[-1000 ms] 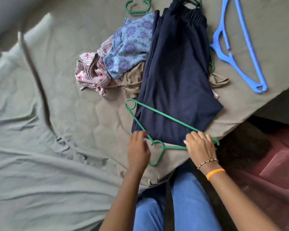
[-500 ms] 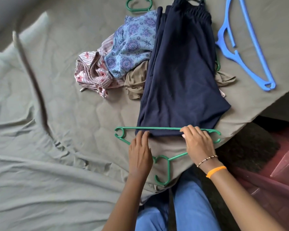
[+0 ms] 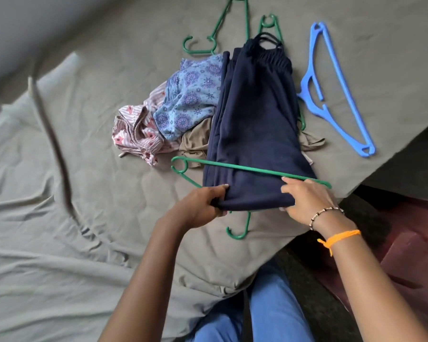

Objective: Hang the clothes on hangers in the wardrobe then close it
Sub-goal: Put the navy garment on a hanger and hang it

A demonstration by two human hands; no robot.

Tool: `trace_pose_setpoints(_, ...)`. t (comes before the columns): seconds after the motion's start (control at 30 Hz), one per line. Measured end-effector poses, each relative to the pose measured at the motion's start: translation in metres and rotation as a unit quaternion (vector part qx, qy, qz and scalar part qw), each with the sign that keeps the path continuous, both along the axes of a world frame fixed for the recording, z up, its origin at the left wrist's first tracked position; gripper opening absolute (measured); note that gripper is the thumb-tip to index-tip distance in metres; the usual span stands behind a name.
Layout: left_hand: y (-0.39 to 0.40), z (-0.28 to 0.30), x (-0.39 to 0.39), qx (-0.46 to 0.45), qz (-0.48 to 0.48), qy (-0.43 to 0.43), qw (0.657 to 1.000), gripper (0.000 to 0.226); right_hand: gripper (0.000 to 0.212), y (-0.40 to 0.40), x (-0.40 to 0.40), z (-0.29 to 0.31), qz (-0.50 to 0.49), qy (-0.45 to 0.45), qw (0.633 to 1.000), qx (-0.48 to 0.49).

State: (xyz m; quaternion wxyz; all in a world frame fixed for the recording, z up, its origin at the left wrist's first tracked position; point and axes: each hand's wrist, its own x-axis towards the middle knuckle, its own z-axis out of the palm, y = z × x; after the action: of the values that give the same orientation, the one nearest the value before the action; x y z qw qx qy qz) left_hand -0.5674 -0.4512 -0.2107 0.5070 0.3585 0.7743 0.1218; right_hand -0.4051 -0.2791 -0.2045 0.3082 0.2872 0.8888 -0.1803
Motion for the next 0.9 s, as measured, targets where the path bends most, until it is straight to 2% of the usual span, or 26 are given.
trace_pose_setpoints(0.07, 0.011, 0.012, -0.002, -0.095, -0.024, -0.061, 0.993, 0.037, 0.045, 0.001, -0.001, 0.005, 0.032, -0.122, 0.989, -0.081)
trace_pose_setpoints(0.13, 0.028, 0.023, -0.005, -0.173, -0.076, -0.094, 0.977, 0.021, 0.030, 0.004, -0.003, 0.005, 0.032, -0.168, 0.971, -0.165)
trace_pose_setpoints(0.17, 0.036, 0.028, -0.007, -0.204, -0.136, -0.086, 0.966, 0.022, 0.017, 0.005, -0.004, 0.005, 0.039, -0.181, 0.962, -0.200)
trace_pose_setpoints(0.2, 0.043, 0.032, -0.008, -0.225, -0.198, -0.066, 0.952, 0.029, 0.013, 0.009, -0.006, 0.006, 0.053, -0.186, 0.954, -0.231)
trace_pose_setpoints(0.23, 0.050, 0.036, -0.012, -0.232, -0.252, -0.037, 0.939, 0.035, 0.021, 0.016, -0.009, 0.010, 0.064, -0.182, 0.950, -0.246)
trace_pose_setpoints(0.3, 0.064, 0.040, -0.030, -0.228, -0.270, 0.002, 0.935, 0.037, 0.024, 0.038, -0.016, 0.018, 0.076, -0.148, 0.957, -0.237)
trace_pose_setpoints(0.37, 0.082, 0.051, -0.057, -0.165, -0.217, 0.038, 0.961, 0.031, 0.020, 0.068, -0.028, 0.023, 0.056, -0.086, 0.971, -0.214)
trace_pose_setpoints(0.47, 0.121, 0.064, -0.094, 0.007, -0.100, 0.161, 0.982, 0.023, 0.023, 0.117, -0.052, 0.030, -0.029, 0.007, 0.988, -0.150)
trace_pose_setpoints(0.53, 0.145, 0.061, -0.099, 0.138, 0.027, 0.242, 0.960, 0.026, 0.018, 0.137, -0.068, 0.027, -0.119, 0.139, 0.983, -0.009)
trace_pose_setpoints(0.6, 0.155, 0.051, -0.090, 0.250, 0.168, 0.251, 0.920, 0.040, 0.025, 0.135, -0.073, 0.018, -0.188, 0.274, 0.927, 0.175)
trace_pose_setpoints(0.63, 0.154, 0.043, -0.083, 0.284, 0.219, 0.250, 0.899, 0.043, 0.027, 0.126, -0.071, 0.010, -0.189, 0.323, 0.901, 0.220)
trace_pose_setpoints(0.67, 0.149, 0.032, -0.074, 0.297, 0.258, 0.245, 0.886, 0.043, 0.028, 0.112, -0.066, 0.000, -0.173, 0.350, 0.894, 0.220)
trace_pose_setpoints(0.73, 0.127, 0.002, -0.046, 0.263, 0.337, 0.180, 0.886, 0.036, 0.031, 0.075, -0.044, -0.035, -0.082, 0.333, 0.924, 0.169)
trace_pose_setpoints(0.83, 0.088, -0.030, 0.009, 0.138, 0.427, 0.029, 0.893, 0.024, 0.032, 0.025, 0.002, -0.086, 0.046, 0.163, 0.981, 0.092)
trace_pose_setpoints(0.9, 0.066, -0.037, 0.037, 0.051, 0.467, -0.067, 0.880, 0.020, 0.034, 0.012, 0.016, -0.107, 0.091, 0.069, 0.992, 0.048)
